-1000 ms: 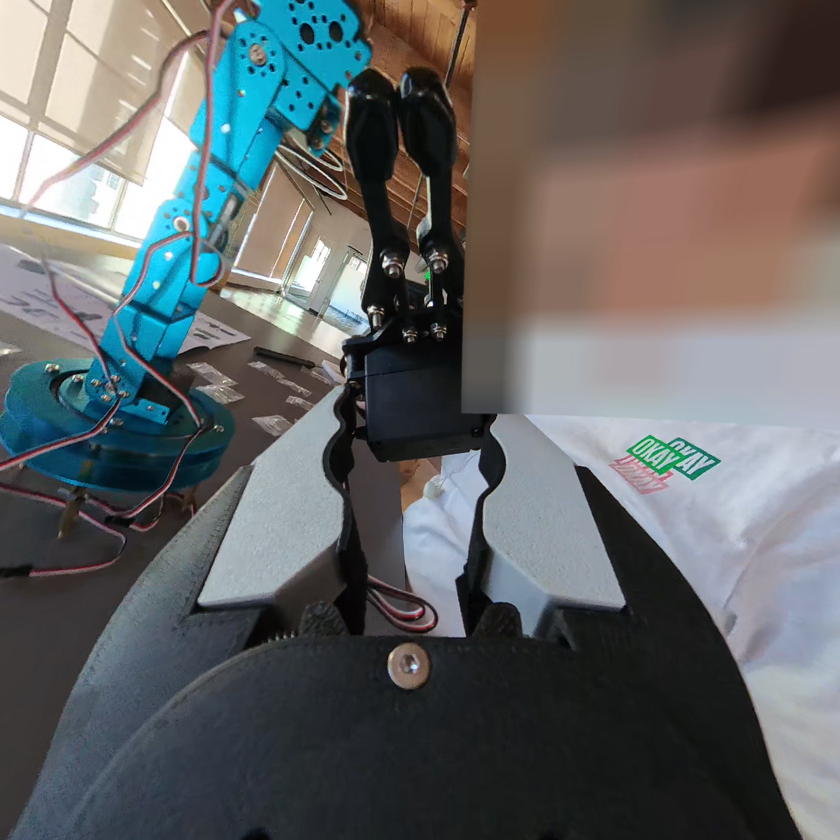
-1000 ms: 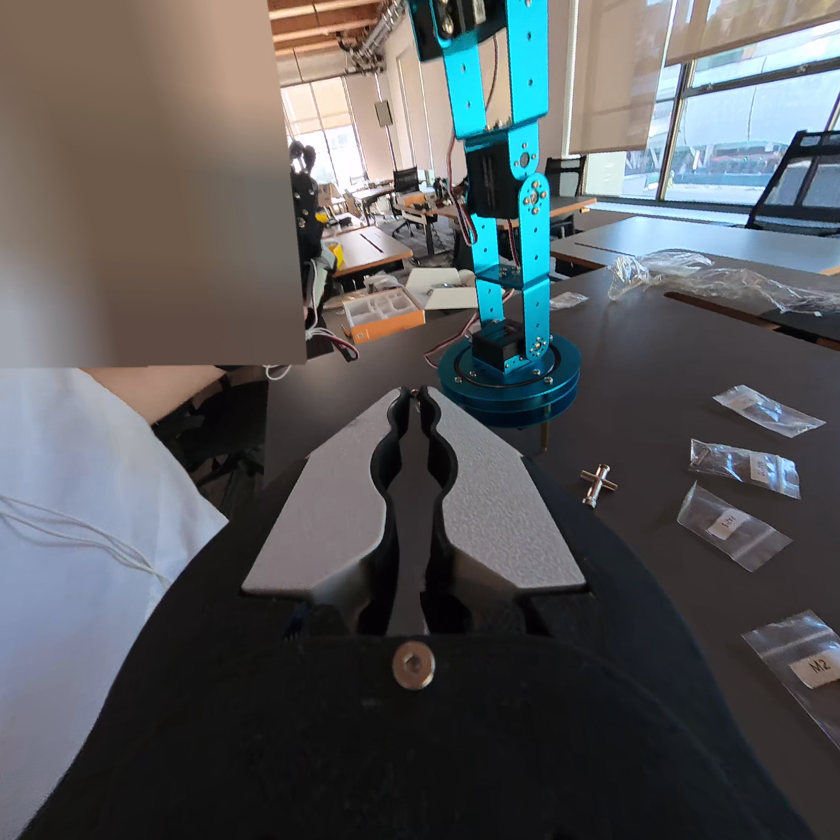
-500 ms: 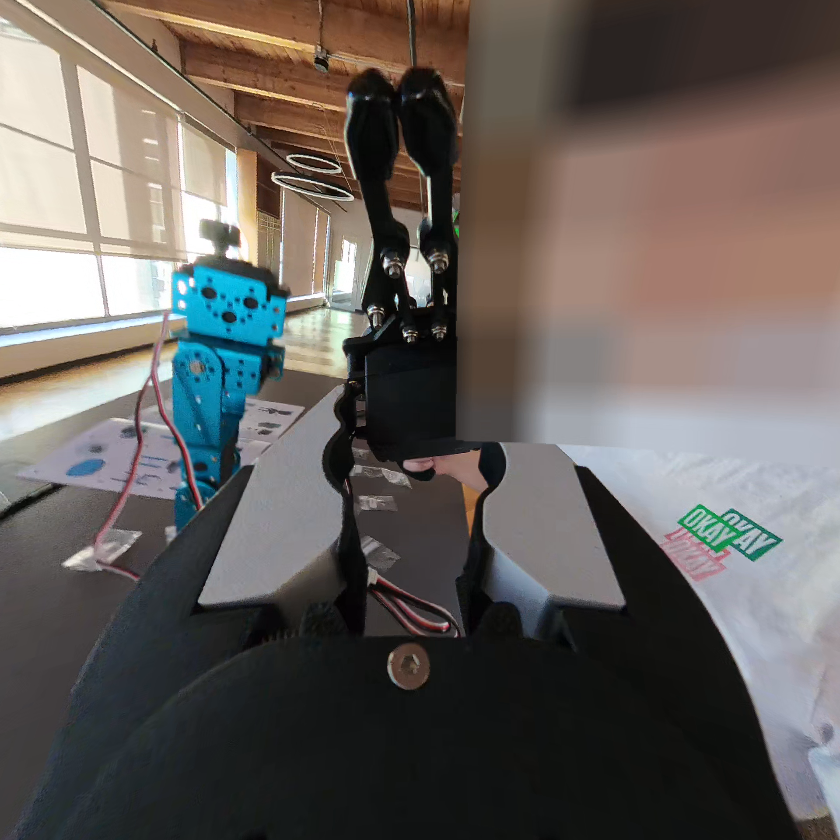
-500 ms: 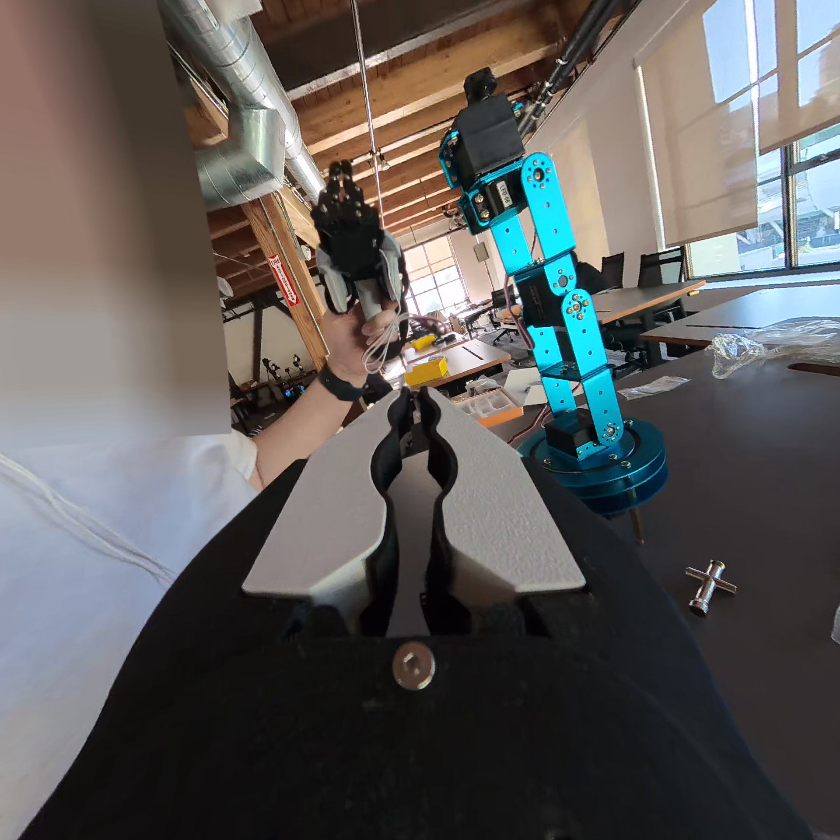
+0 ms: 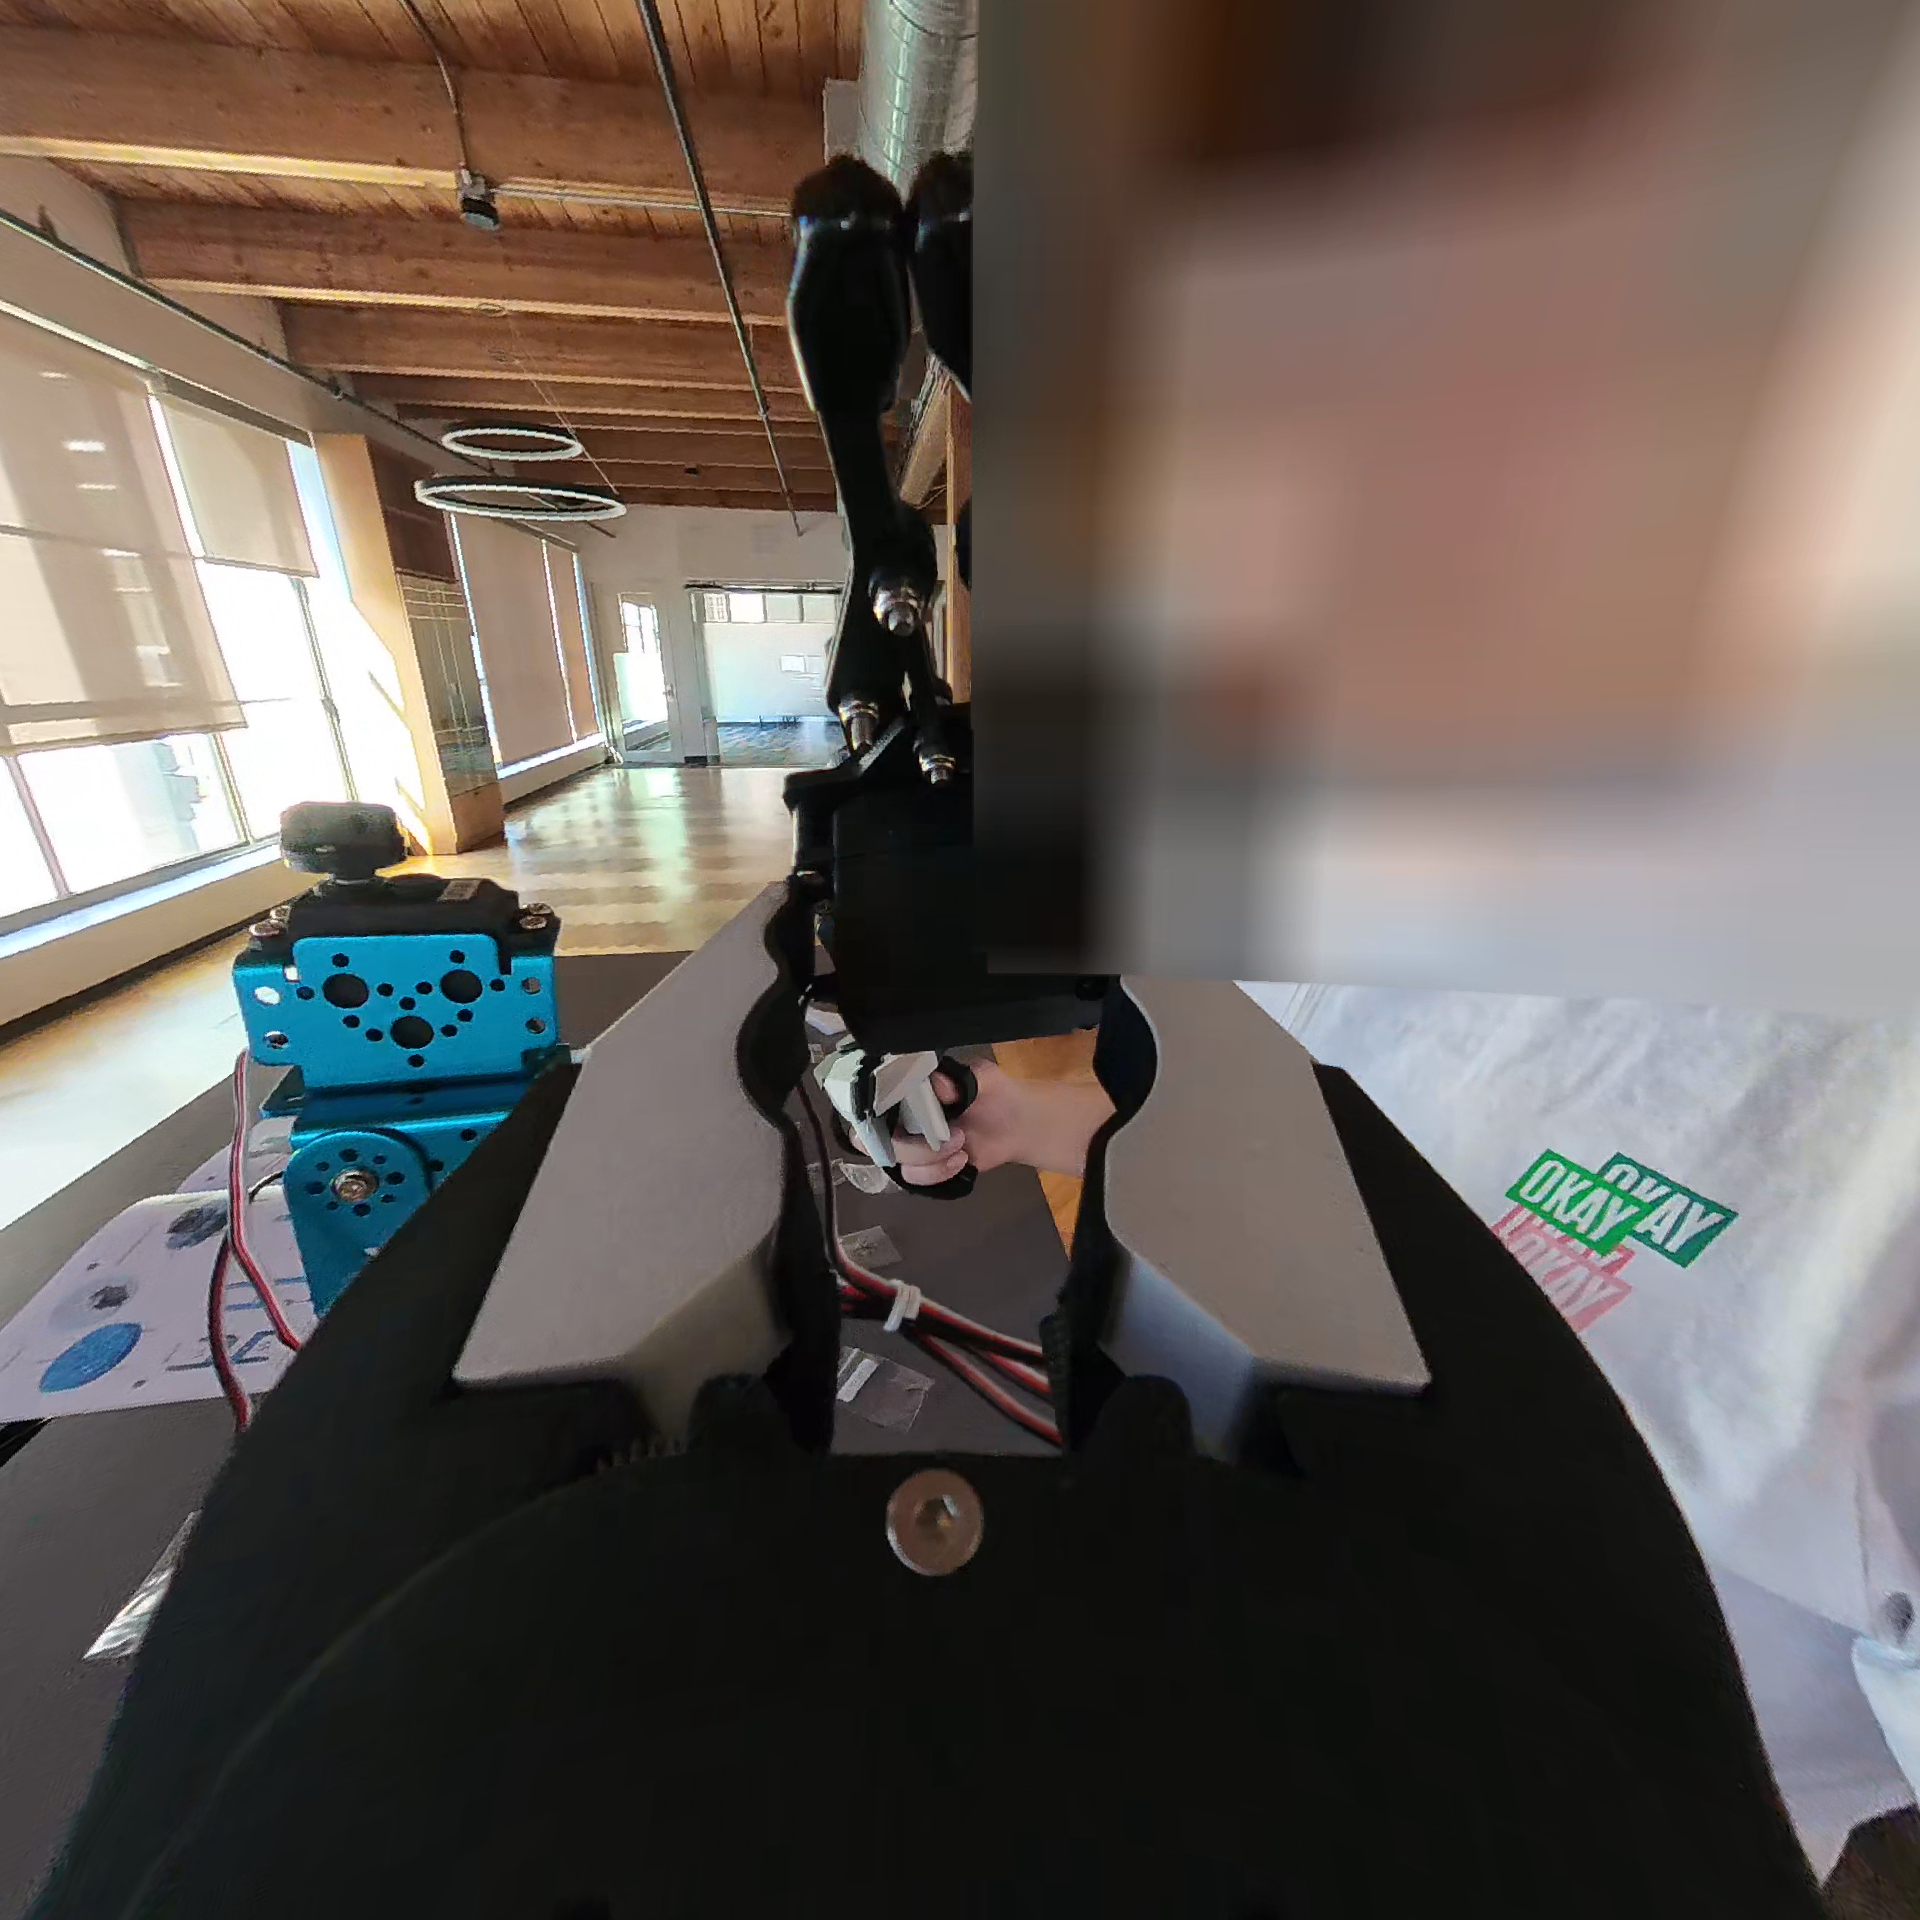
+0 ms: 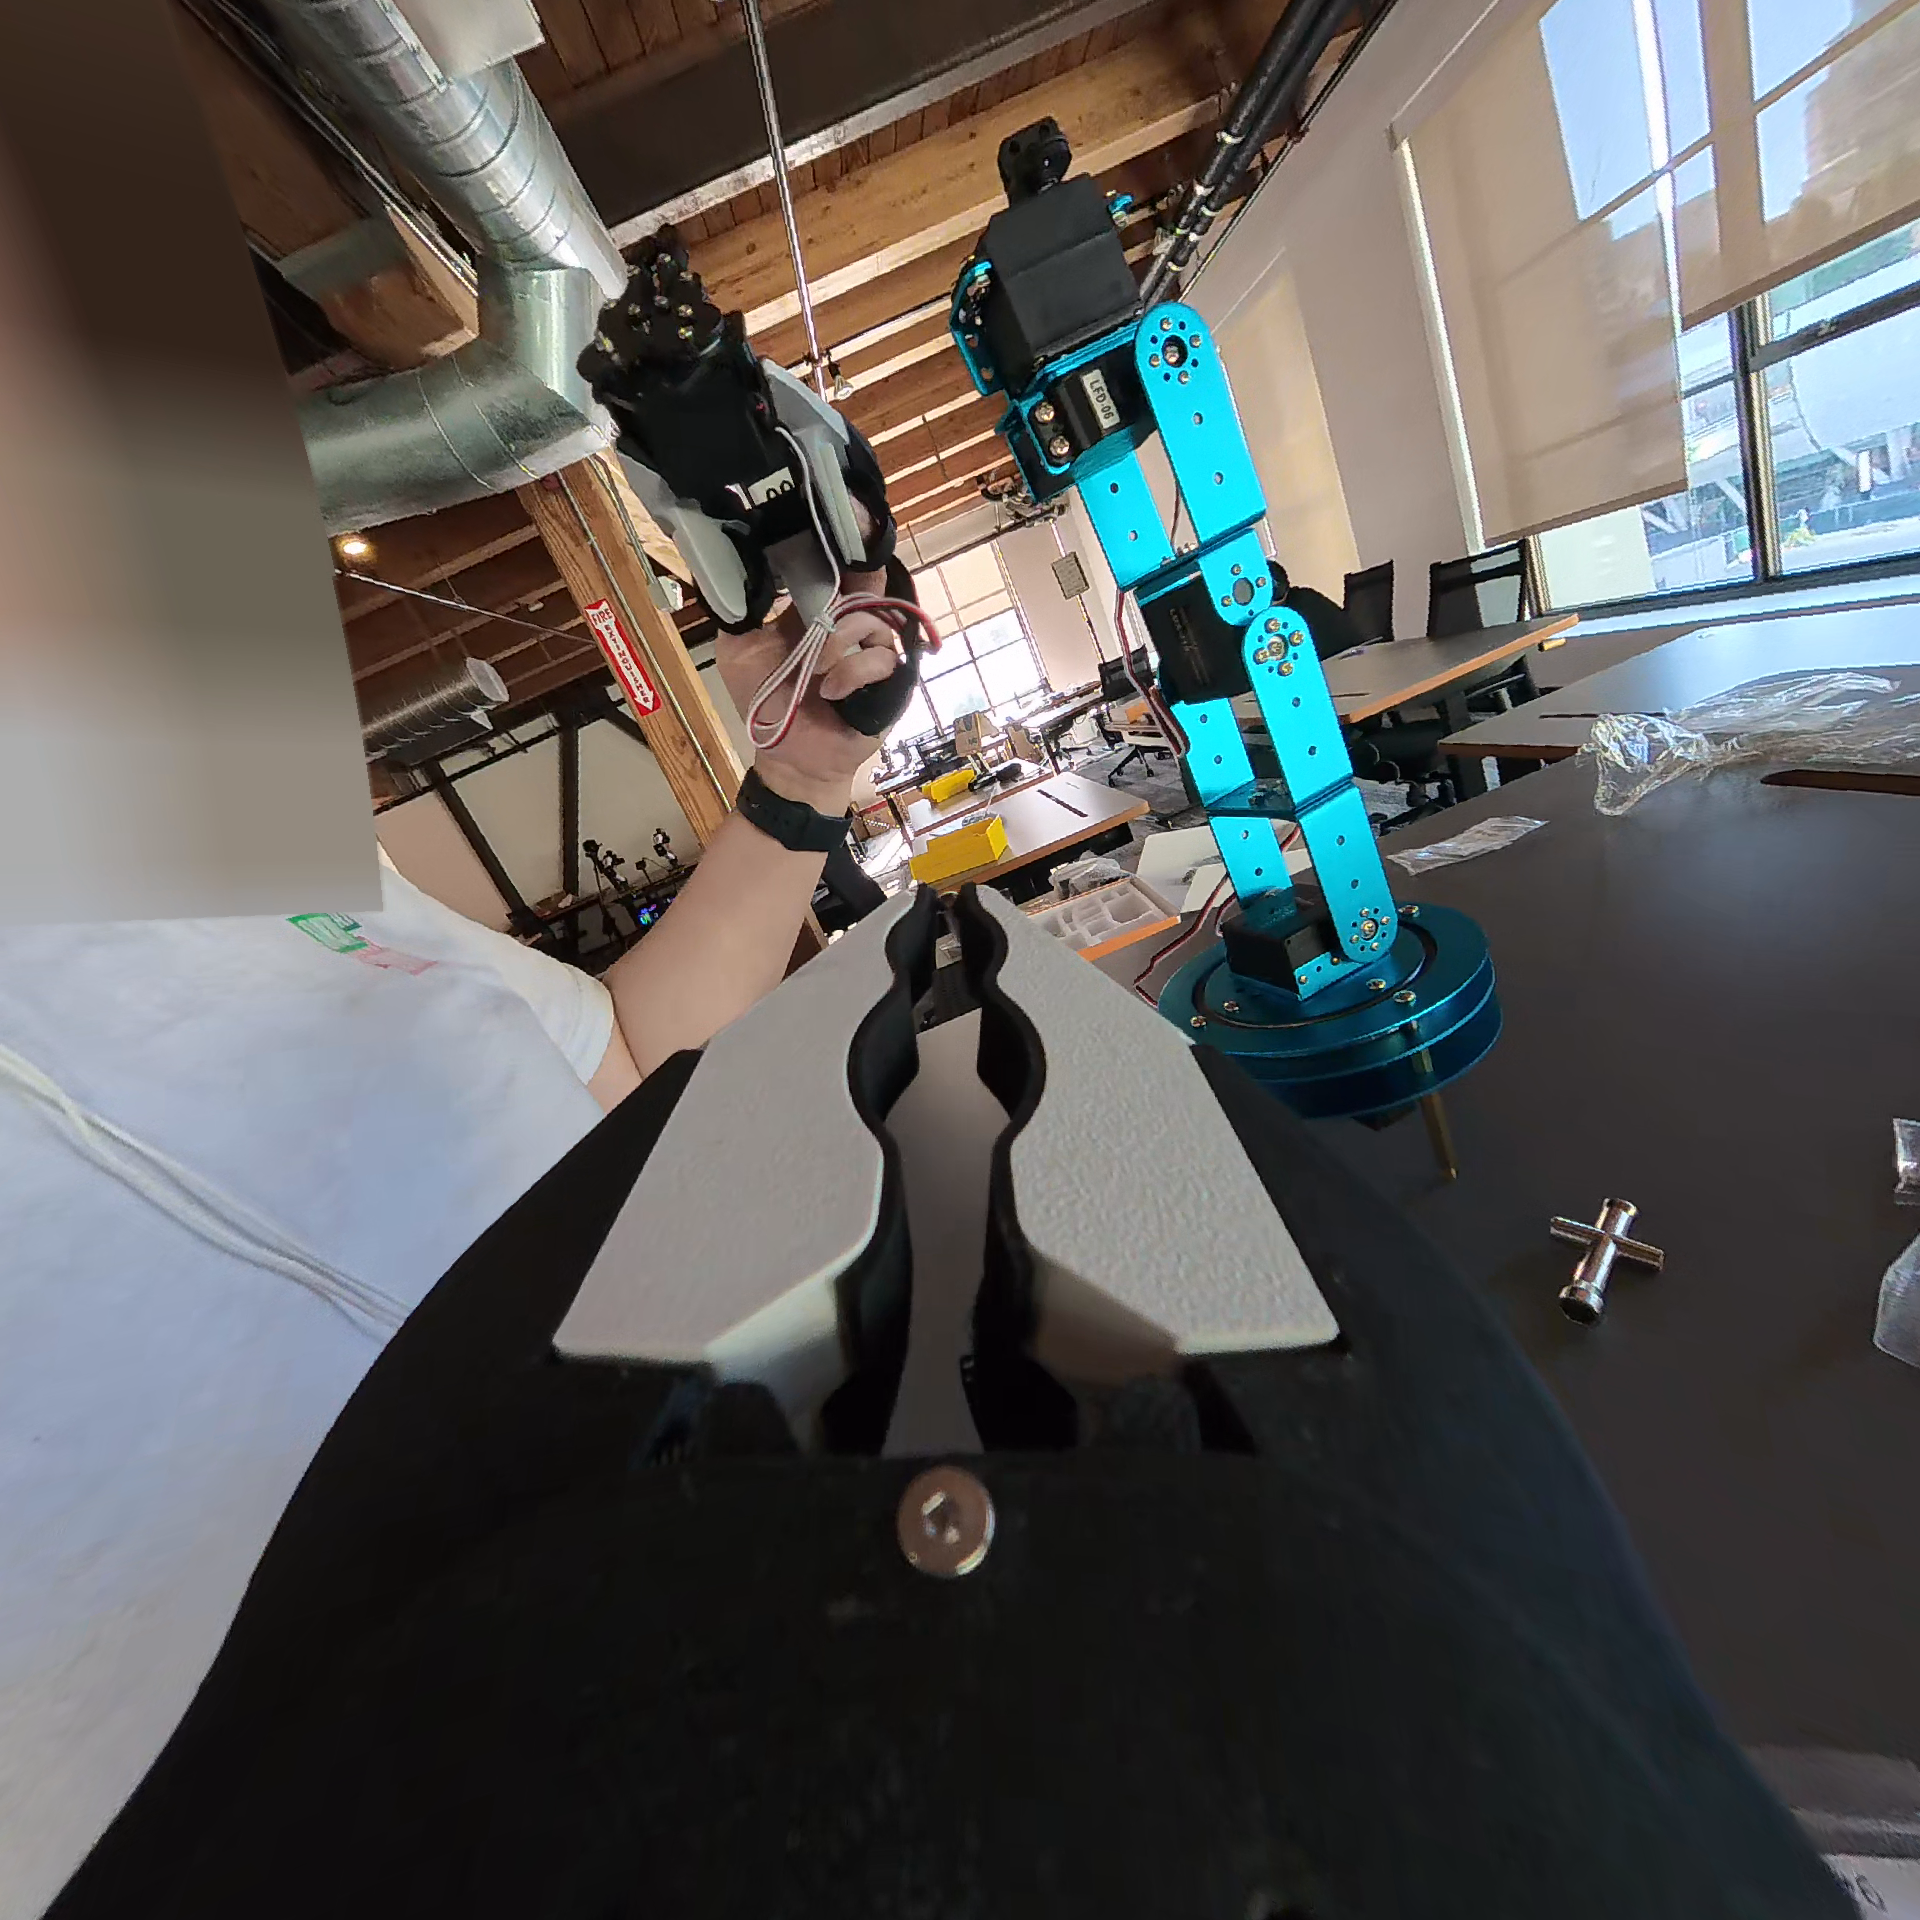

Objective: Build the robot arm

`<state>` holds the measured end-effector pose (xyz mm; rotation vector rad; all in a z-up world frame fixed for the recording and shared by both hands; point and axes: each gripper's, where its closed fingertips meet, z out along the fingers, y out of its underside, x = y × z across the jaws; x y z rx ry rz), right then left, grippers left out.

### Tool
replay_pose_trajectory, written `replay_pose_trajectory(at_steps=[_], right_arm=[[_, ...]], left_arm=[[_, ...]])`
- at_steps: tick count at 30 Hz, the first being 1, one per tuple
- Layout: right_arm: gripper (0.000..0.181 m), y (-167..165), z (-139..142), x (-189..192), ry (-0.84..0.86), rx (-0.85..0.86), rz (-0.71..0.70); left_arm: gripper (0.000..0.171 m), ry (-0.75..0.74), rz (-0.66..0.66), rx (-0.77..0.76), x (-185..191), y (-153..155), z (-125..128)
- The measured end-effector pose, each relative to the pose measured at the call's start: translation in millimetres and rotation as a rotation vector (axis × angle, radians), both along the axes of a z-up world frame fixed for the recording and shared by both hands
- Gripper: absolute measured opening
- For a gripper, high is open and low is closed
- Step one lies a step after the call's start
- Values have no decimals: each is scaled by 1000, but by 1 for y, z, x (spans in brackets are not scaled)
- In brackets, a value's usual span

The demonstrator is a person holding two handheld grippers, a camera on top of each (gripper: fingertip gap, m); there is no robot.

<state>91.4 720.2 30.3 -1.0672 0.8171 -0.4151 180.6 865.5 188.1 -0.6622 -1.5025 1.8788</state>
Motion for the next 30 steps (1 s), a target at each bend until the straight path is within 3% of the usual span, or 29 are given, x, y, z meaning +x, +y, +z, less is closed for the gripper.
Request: replay_pose_trajectory(at_steps=[13,22,30], right_arm=[[3,-1,-7,3,21,-9,2],[2,-2,-8,9,27,-22,5],[2,-10,-13,6,47,-12,-25]], left_arm=[[53,-9,51,59,13,-8,-5],[53,-135,134,177,56,-68,29],[53,-223,126,242,74,-98,18]])
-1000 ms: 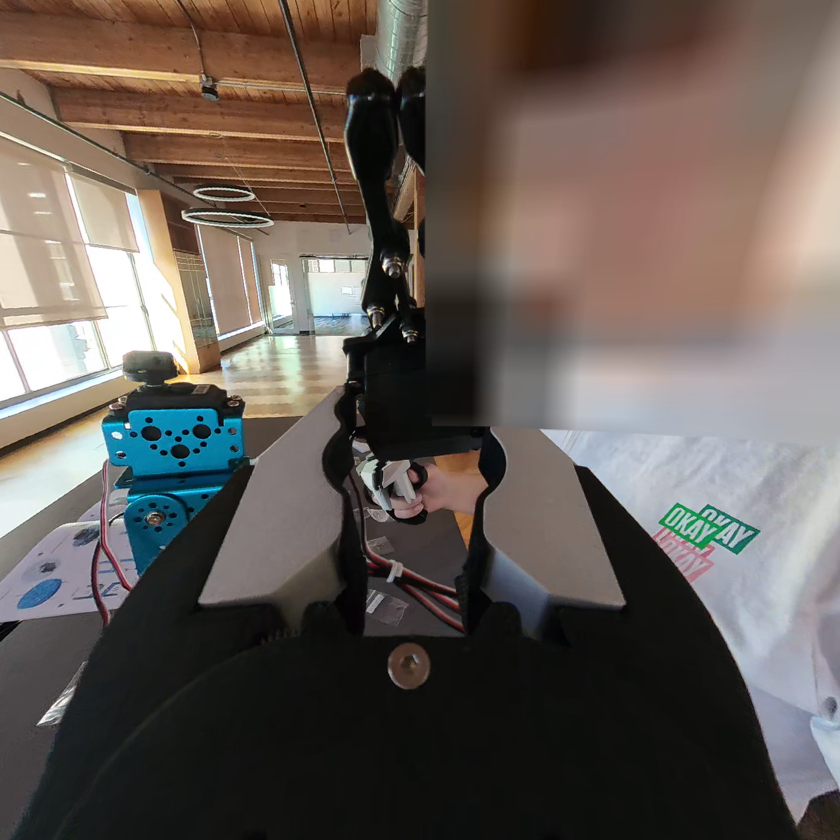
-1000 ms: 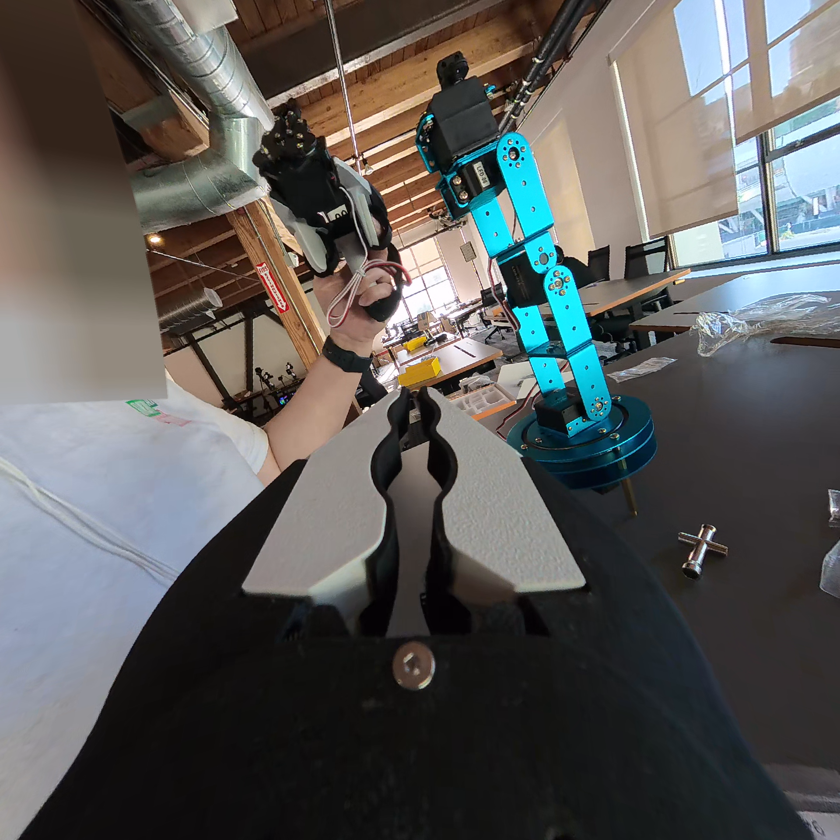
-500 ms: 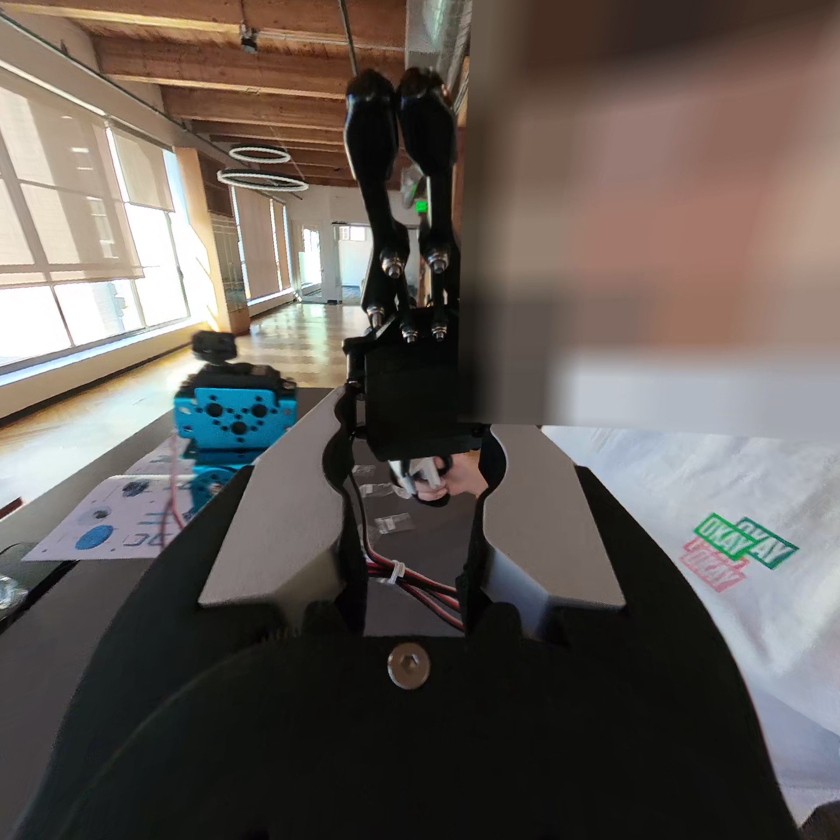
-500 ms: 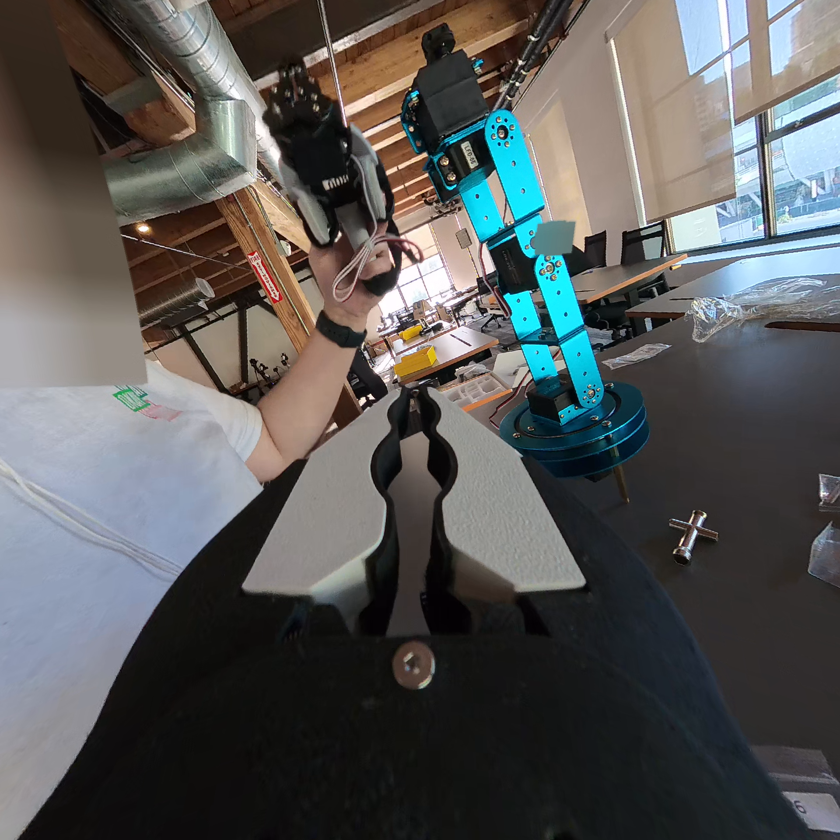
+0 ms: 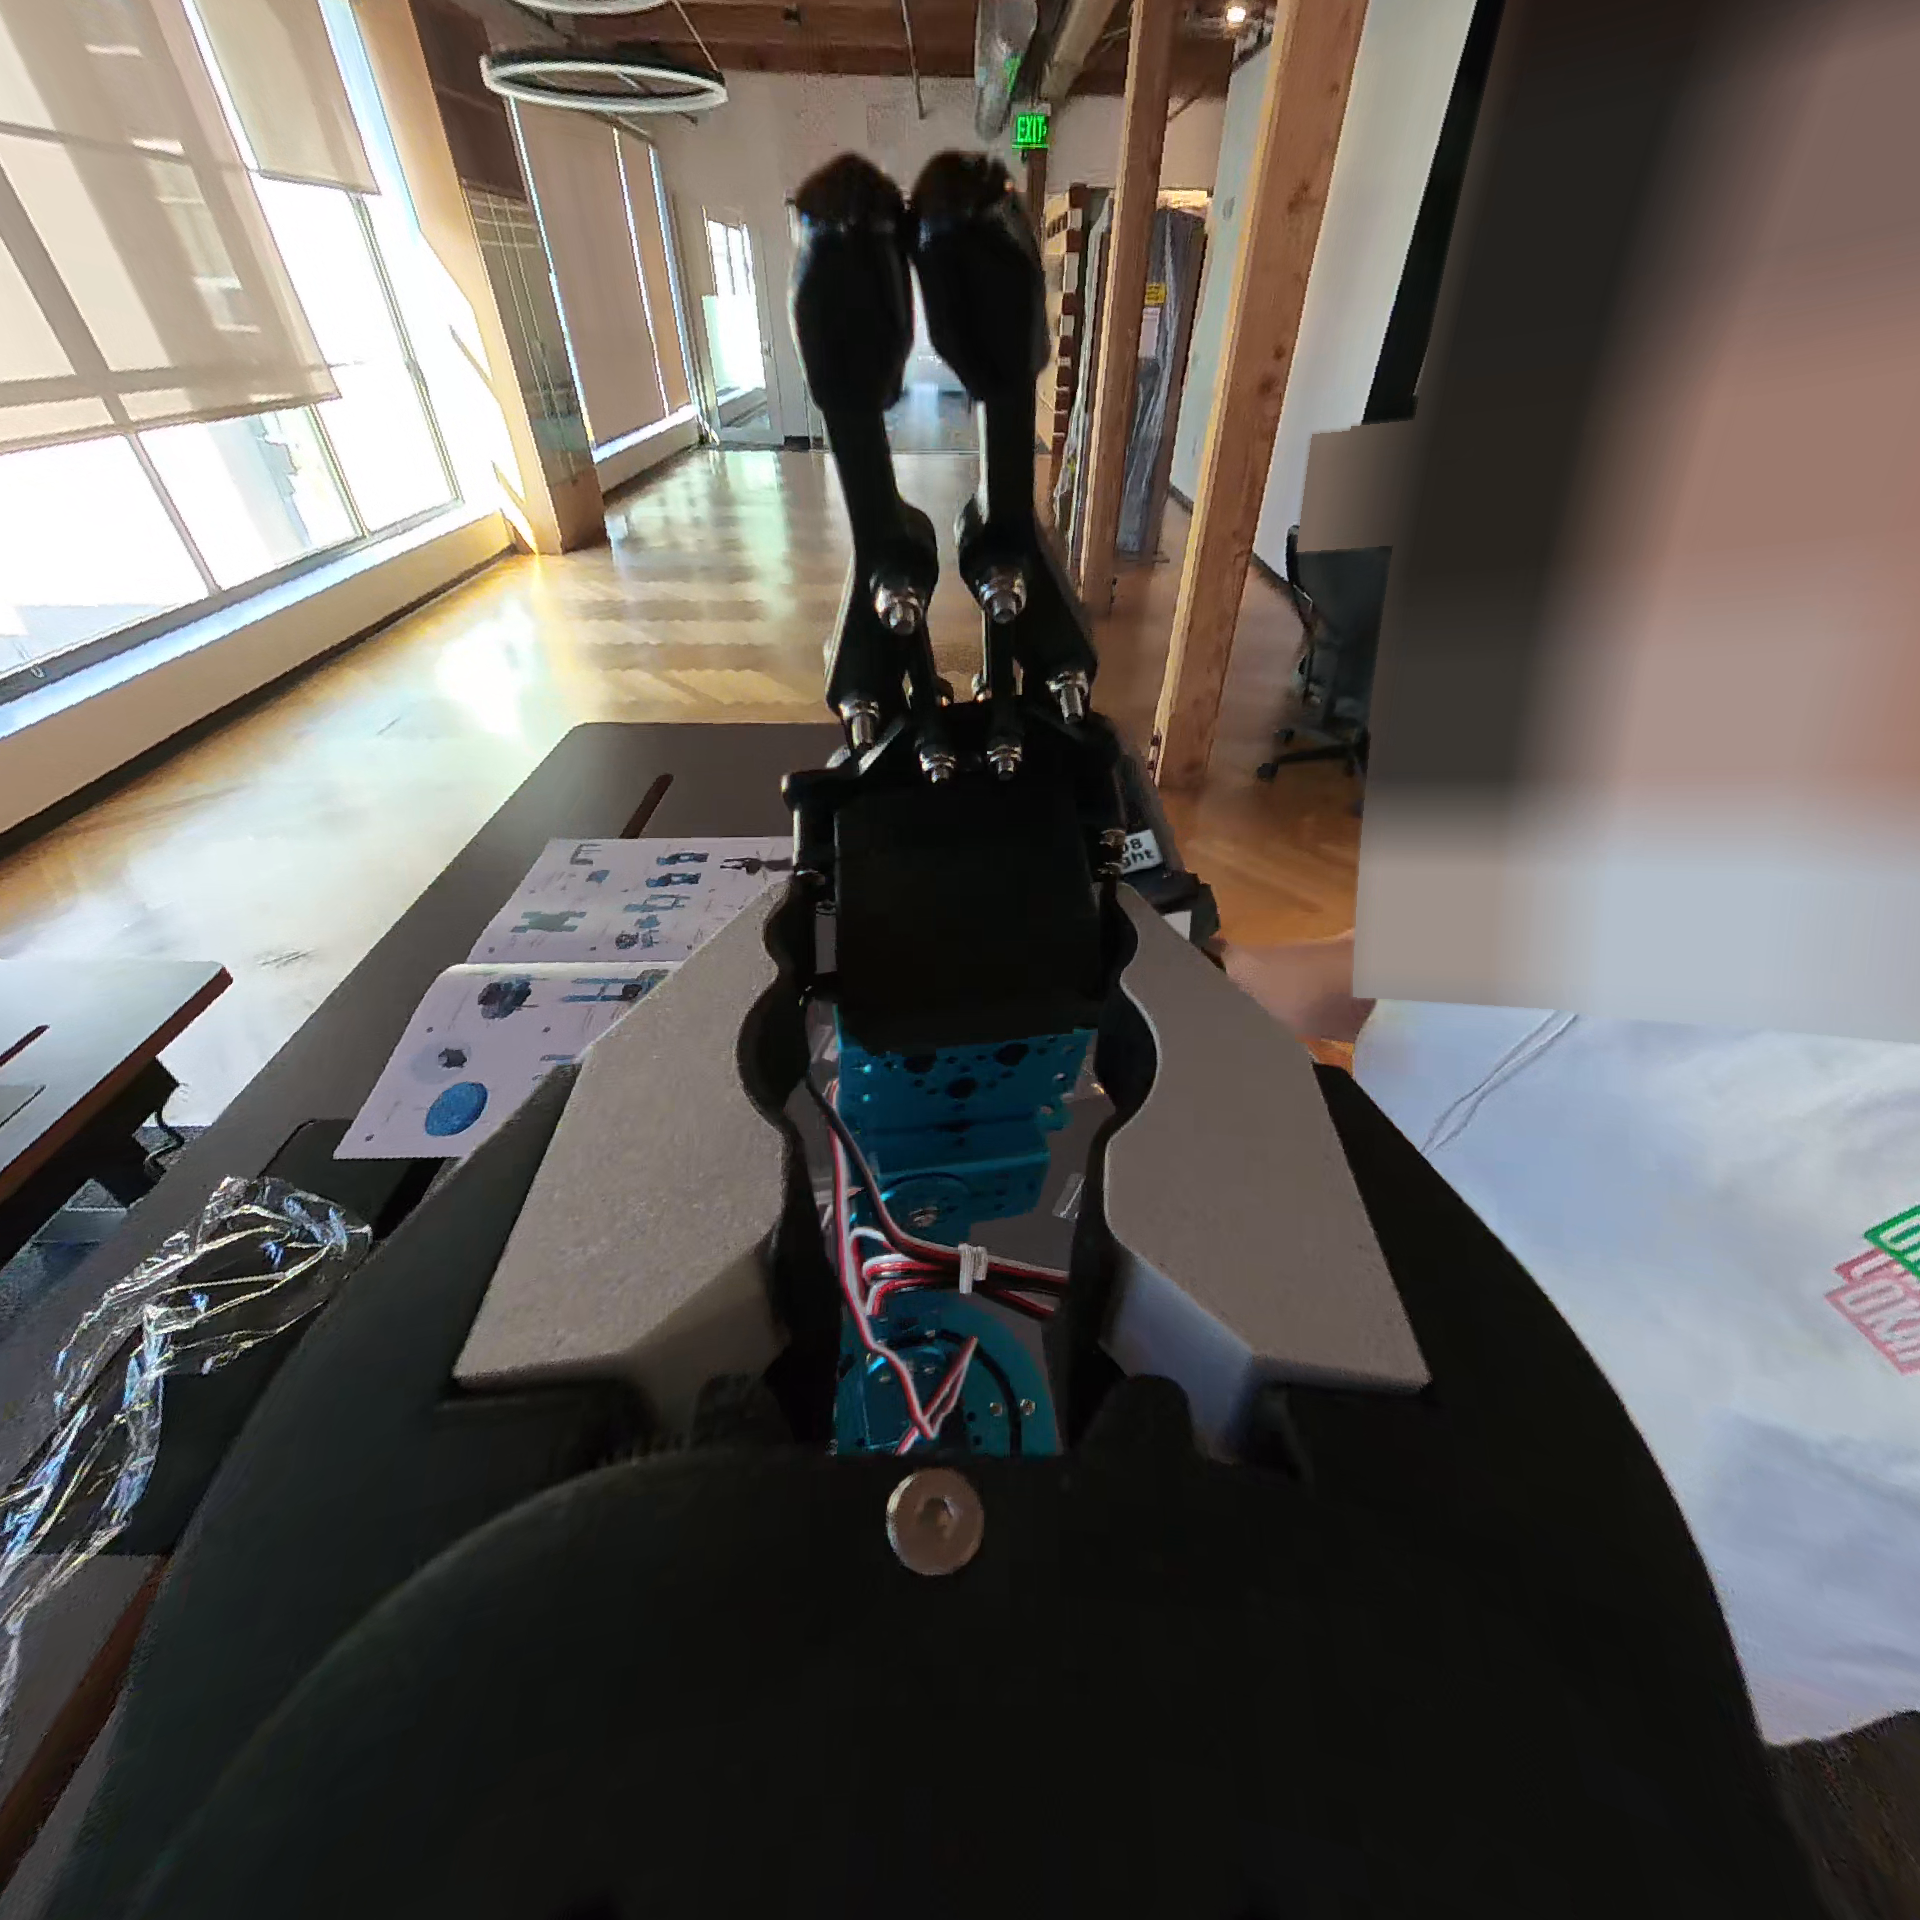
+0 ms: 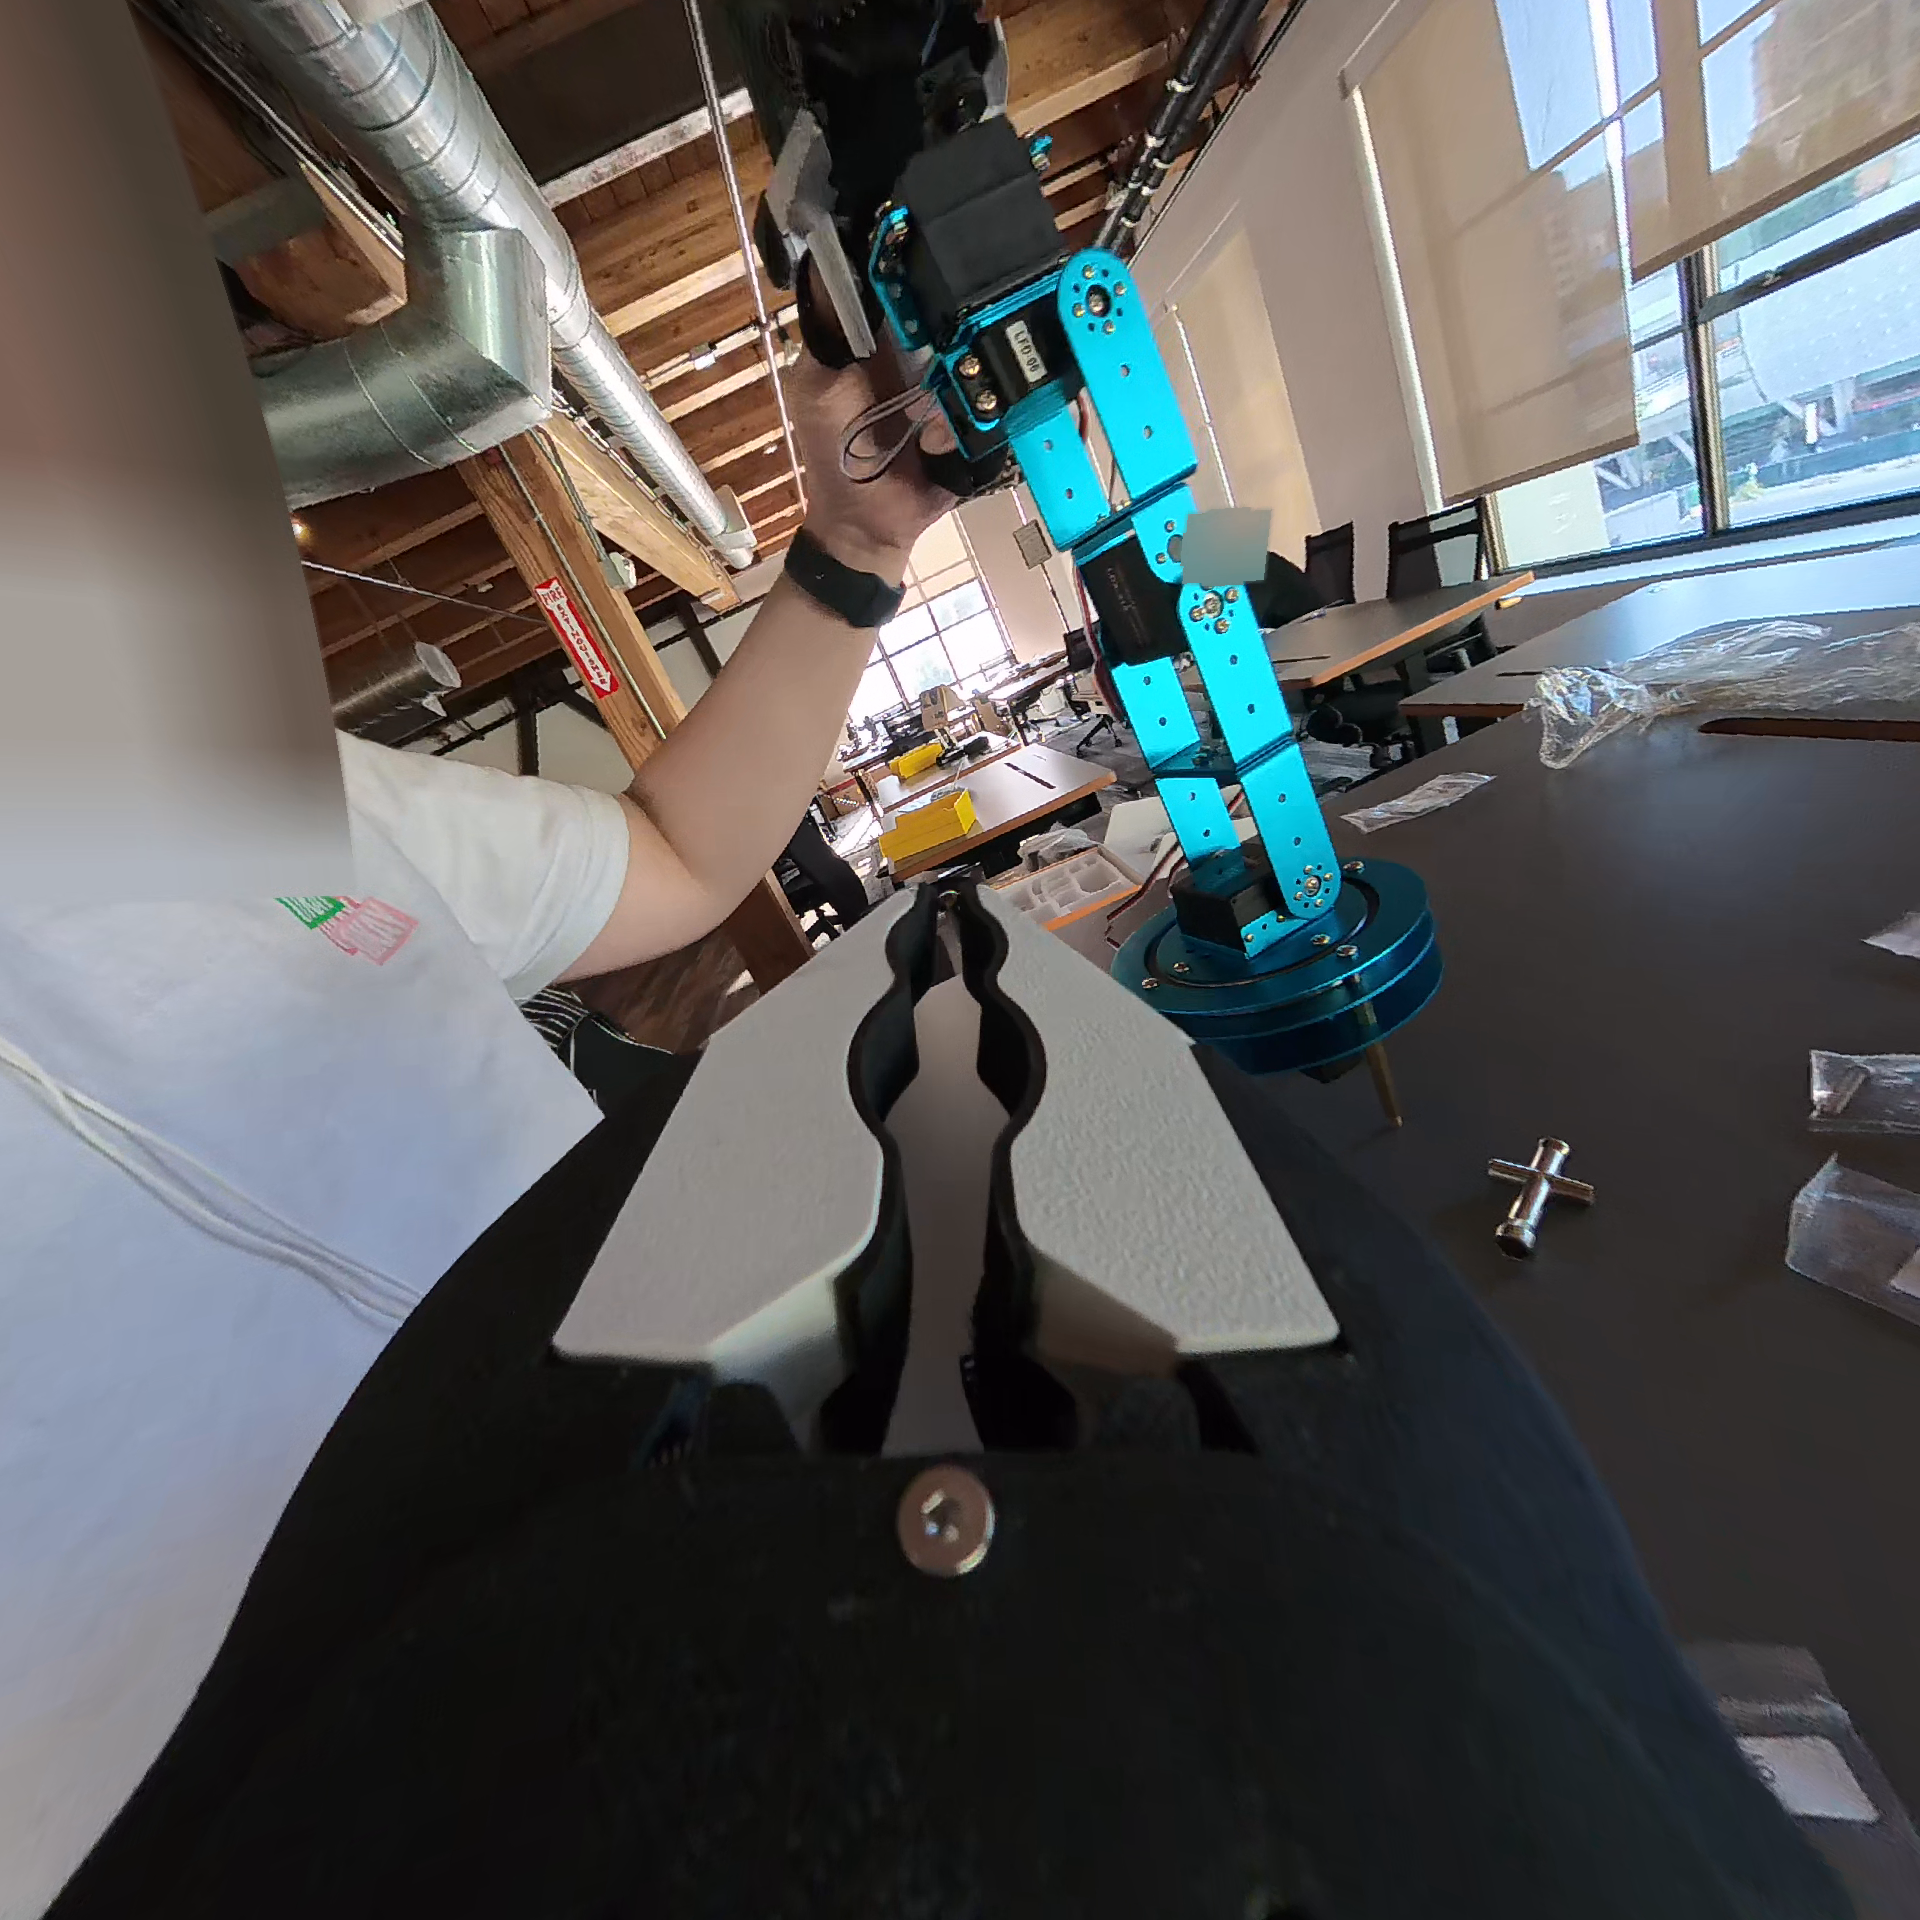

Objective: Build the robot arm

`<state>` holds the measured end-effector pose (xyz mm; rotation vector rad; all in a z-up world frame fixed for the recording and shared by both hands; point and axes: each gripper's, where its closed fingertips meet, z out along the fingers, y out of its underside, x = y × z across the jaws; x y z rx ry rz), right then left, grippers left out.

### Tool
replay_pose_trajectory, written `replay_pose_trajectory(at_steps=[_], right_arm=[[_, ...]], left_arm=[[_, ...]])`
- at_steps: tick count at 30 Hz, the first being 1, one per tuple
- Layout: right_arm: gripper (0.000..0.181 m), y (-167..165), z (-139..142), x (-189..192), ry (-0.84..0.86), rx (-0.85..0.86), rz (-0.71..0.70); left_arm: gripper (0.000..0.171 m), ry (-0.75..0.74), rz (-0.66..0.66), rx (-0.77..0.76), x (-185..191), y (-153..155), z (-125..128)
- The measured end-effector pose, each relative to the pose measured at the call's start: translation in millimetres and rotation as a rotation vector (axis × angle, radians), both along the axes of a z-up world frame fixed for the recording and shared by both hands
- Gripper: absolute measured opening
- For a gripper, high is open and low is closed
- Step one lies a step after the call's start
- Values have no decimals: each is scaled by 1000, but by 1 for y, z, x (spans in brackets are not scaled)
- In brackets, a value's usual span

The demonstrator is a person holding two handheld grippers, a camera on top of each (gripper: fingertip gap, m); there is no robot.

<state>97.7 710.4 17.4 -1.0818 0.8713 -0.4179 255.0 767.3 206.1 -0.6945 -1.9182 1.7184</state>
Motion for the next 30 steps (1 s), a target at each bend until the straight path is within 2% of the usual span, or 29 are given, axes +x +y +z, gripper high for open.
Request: replay_pose_trajectory(at_steps=[7,15,30], right_arm=[[3,-4,-1,3,6,-1,-15],[3,-5,-5,6,16,7,-19],[3,-1,2,-1,11,-16,-22]], left_arm=[[53,-48,8,18,12,-4,-4],[53,-113,4,53,6,-4,-3],[52,-345,56,140,8,-7,-5]])
